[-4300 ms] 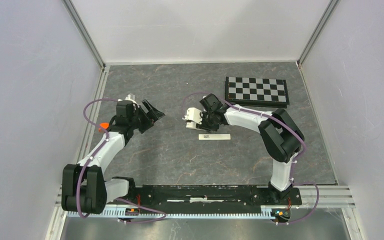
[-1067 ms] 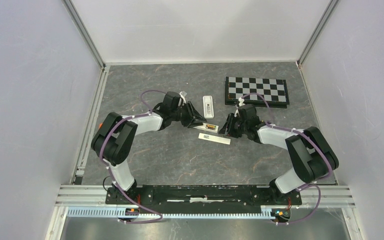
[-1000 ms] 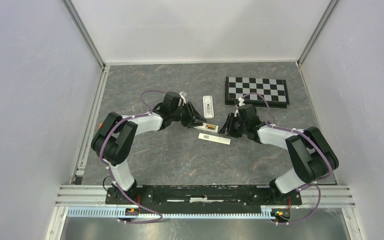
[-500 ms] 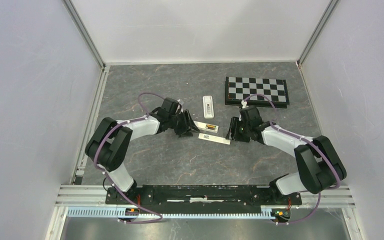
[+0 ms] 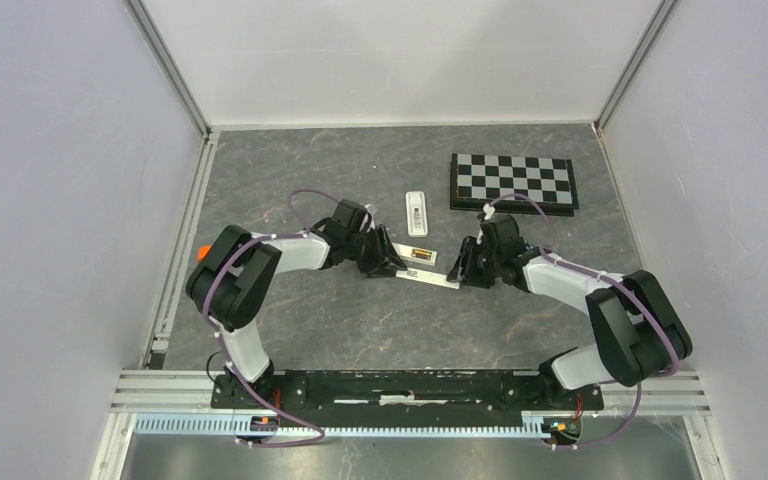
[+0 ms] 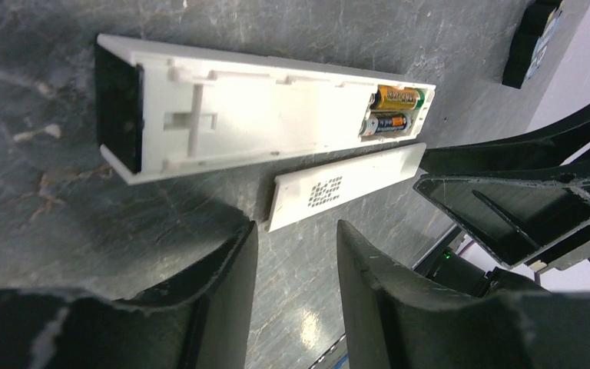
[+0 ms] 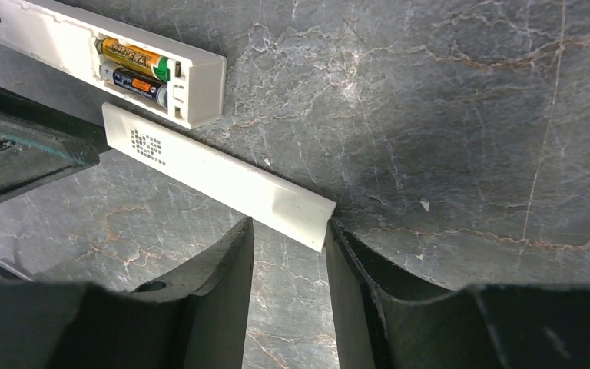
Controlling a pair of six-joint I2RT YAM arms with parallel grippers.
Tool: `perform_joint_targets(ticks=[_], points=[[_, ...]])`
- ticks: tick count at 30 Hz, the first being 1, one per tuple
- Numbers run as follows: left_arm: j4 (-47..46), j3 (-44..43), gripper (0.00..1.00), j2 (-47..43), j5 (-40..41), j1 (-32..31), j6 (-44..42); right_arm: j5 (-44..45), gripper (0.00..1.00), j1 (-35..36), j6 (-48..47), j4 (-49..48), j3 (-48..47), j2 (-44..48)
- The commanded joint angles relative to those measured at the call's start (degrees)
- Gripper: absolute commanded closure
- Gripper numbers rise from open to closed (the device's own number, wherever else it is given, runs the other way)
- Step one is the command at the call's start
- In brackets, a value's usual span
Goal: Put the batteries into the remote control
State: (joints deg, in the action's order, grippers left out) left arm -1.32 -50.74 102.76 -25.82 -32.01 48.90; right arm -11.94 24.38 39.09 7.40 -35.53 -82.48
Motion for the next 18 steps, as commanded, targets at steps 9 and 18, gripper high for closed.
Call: perform_joint_targets(ticks=[9, 18], points=[[-8.3, 0.6, 0.58, 0.9, -4.6, -0.6, 3.1, -2.3, 0.58, 0.2, 2.9, -9.0, 2.4, 2.0], [-7.8, 0.3, 0.58, -2.4, -5.9, -0.9, 2.4, -1.2, 0.58, 0.2, 2.1, -7.7, 1.2, 5.6]])
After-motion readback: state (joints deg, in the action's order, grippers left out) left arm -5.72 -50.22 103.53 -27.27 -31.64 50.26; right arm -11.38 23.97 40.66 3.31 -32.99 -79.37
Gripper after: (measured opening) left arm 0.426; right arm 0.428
